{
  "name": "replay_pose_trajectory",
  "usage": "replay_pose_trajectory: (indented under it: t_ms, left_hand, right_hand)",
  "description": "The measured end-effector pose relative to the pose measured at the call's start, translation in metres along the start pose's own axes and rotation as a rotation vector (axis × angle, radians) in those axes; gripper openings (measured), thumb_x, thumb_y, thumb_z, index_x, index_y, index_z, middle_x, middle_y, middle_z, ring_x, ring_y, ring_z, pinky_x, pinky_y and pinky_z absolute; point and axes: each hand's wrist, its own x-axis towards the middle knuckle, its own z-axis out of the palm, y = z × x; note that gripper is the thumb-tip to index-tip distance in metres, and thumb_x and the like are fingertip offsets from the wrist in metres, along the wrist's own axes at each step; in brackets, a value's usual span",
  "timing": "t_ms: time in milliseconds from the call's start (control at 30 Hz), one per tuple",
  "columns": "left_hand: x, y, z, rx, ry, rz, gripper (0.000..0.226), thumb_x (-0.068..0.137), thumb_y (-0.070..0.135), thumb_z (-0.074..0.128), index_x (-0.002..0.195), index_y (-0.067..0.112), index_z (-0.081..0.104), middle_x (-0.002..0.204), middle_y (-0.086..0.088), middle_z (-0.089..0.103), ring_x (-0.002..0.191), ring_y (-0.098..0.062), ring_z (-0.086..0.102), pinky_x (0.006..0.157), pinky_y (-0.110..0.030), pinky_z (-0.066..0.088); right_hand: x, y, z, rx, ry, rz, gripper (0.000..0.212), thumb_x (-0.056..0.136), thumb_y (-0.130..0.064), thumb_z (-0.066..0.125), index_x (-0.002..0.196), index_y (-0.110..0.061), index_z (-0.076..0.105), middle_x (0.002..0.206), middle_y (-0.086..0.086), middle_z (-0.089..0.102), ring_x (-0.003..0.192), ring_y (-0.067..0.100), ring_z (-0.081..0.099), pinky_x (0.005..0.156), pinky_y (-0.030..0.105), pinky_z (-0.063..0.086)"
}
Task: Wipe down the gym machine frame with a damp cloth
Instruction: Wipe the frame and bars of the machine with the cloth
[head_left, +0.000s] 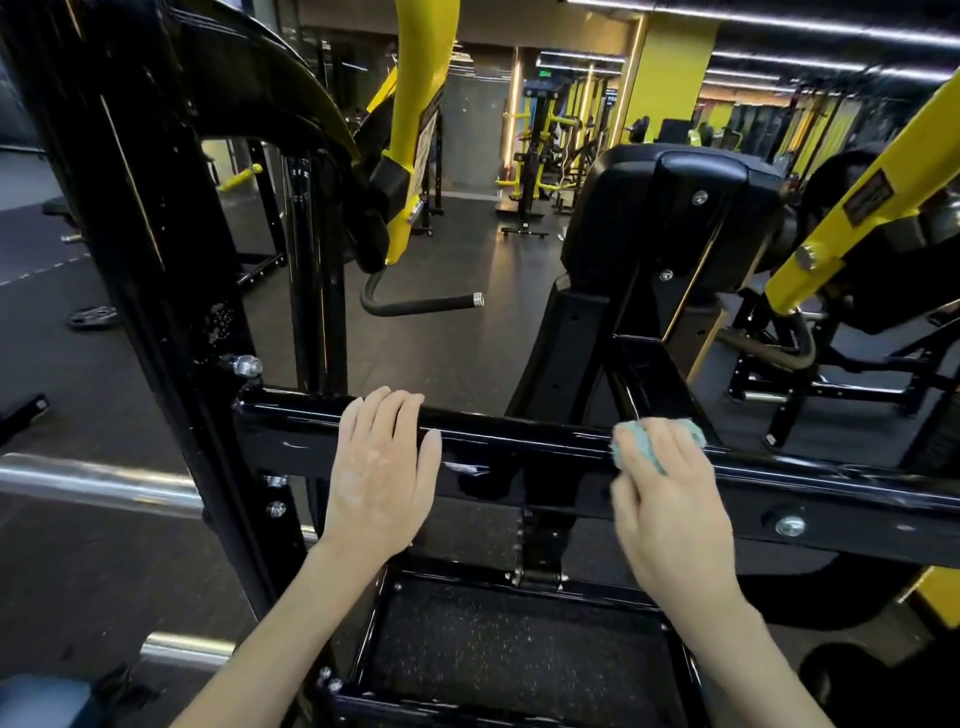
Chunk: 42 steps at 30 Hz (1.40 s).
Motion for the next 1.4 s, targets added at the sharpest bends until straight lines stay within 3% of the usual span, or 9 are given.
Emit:
replay_pose_trajectory:
  t_ms: [133,300,533,667,867,1067,1200,1300,1400]
  left_hand:
    - [-0.003,0.024,0.005,-0.018,-0.047,0.078,0.049,0.103,0.03,0.035,0.131,-0.005,0.056,0.129,-0.017,0.06,0.128,-0.034,0.051,0.114,-0.047,0.033]
    - [-0.001,0.034,0.008,-0.028,-0.023,0.132,0.044,0.101,0.024,0.037,0.128,-0.004,0.059,0.126,-0.015,0.063,0.122,-0.033,0.056,0.111,-0.046,0.037]
    - [-0.002,0.034,0.005,-0.082,-0.038,0.12,0.045,0.1,0.026,0.04,0.13,-0.001,0.059,0.128,-0.012,0.062,0.124,-0.031,0.054,0.113,-0.042,0.034]
    - [0.0,0.054,0.005,-0.051,-0.109,0.127,0.051,0.099,0.032,0.036,0.134,0.0,0.057,0.133,-0.012,0.06,0.129,-0.032,0.051,0.116,-0.041,0.027]
    - [0.007,0.082,0.011,-0.097,-0.127,0.18,0.045,0.097,0.024,0.038,0.125,-0.001,0.062,0.121,-0.012,0.066,0.116,-0.03,0.06,0.11,-0.04,0.035]
    - [0.006,0.083,0.006,-0.11,-0.159,0.135,0.046,0.097,0.026,0.035,0.126,0.002,0.062,0.122,-0.008,0.065,0.117,-0.024,0.057,0.113,-0.033,0.026]
    - [0.005,0.096,0.01,-0.07,-0.156,0.056,0.05,0.096,0.03,0.036,0.124,-0.003,0.062,0.121,-0.014,0.066,0.118,-0.032,0.058,0.112,-0.039,0.03]
    - [0.005,0.12,0.014,-0.047,-0.209,0.019,0.054,0.097,0.031,0.031,0.125,-0.005,0.059,0.122,-0.016,0.063,0.121,-0.034,0.056,0.112,-0.047,0.037]
    - [0.008,0.15,0.022,-0.05,-0.27,0.078,0.055,0.097,0.031,0.025,0.127,-0.002,0.057,0.12,-0.011,0.06,0.119,-0.031,0.054,0.111,-0.047,0.036]
  right_hand:
    - [0.005,-0.025,0.007,-0.027,-0.006,0.016,0.035,0.082,-0.011,0.031,0.105,-0.004,0.056,0.103,0.011,0.049,0.1,0.033,0.047,0.087,0.046,0.04]
    - [0.019,-0.065,0.02,0.053,-0.122,-0.155,0.035,0.084,-0.012,0.03,0.11,-0.009,0.055,0.108,0.005,0.049,0.104,0.027,0.047,0.092,0.041,0.041]
    - [-0.004,0.028,-0.013,0.124,0.013,-0.016,0.021,0.084,0.01,0.055,0.099,-0.005,0.058,0.099,0.005,0.05,0.091,0.027,0.045,0.075,0.04,0.043]
    - [0.0,0.032,-0.011,0.08,0.059,0.032,0.022,0.079,0.004,0.046,0.094,-0.004,0.059,0.097,0.008,0.054,0.091,0.03,0.048,0.075,0.042,0.045]
    - [0.015,-0.013,0.005,0.184,-0.094,-0.197,0.018,0.093,-0.008,0.045,0.107,-0.008,0.057,0.106,0.005,0.053,0.098,0.025,0.049,0.087,0.041,0.043]
    - [-0.005,0.071,-0.028,0.094,-0.029,-0.07,0.021,0.081,0.011,0.061,0.092,-0.006,0.058,0.094,0.005,0.054,0.09,0.028,0.049,0.084,0.039,0.043]
    - [-0.01,0.104,-0.039,0.024,-0.016,0.052,0.017,0.083,0.008,0.053,0.091,-0.007,0.057,0.095,0.007,0.055,0.091,0.03,0.05,0.079,0.036,0.039]
    - [-0.003,0.076,-0.027,0.018,-0.029,0.004,0.028,0.068,0.008,0.044,0.08,-0.017,0.042,0.085,0.007,0.046,0.081,0.029,0.044,0.072,0.033,0.029]
    - [0.003,0.044,-0.015,0.078,-0.042,-0.11,0.024,0.07,-0.003,0.034,0.086,-0.012,0.05,0.09,0.007,0.049,0.087,0.028,0.046,0.074,0.035,0.034]
